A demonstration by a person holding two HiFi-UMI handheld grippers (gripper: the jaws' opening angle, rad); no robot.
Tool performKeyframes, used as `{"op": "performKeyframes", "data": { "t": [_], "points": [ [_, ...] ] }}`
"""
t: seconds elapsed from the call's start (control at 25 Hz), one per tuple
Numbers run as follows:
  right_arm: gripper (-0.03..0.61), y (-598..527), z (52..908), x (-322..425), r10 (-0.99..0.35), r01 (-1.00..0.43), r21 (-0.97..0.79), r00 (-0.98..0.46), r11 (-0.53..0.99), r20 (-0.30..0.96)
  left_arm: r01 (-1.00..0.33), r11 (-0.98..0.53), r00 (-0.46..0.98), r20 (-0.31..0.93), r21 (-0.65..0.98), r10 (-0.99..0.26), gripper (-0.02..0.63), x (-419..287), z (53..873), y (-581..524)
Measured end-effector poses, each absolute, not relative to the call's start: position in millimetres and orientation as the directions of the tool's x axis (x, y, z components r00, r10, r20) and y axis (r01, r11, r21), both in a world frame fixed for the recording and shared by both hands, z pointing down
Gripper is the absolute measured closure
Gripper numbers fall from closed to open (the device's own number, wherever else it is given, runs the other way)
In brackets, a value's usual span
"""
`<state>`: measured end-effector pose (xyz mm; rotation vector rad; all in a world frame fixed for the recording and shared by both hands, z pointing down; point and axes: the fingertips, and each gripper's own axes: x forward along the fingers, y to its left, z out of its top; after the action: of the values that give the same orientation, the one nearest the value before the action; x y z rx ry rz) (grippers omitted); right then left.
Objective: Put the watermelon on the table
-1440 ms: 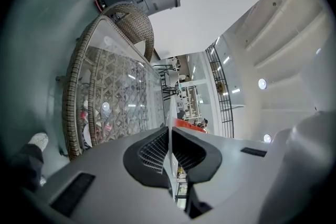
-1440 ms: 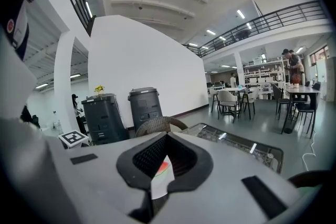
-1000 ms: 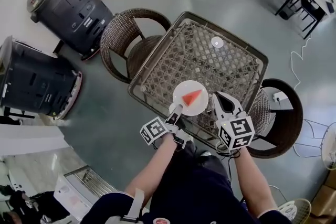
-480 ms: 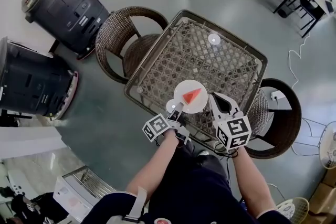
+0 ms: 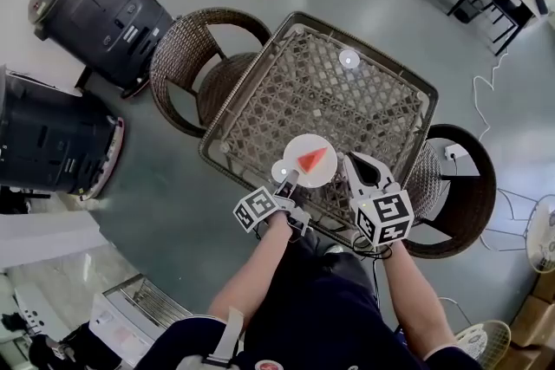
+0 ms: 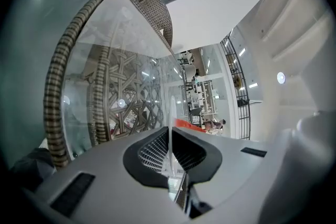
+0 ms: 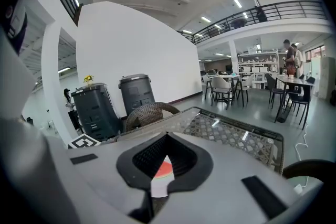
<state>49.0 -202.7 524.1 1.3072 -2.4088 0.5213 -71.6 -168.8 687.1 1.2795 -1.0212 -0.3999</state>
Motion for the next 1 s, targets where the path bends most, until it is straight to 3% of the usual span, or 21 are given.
{"op": "performKeyframes", "data": {
  "t": [1.0],
  "points": [
    [0.575, -204, 524, 59, -0.723, -0.854, -0.145, -0.503, 0.499, 0.474, -0.320, 0.329, 0.505, 0.454, 0.888, -0.734, 0.598, -69, 702, -171]
  ]
}}
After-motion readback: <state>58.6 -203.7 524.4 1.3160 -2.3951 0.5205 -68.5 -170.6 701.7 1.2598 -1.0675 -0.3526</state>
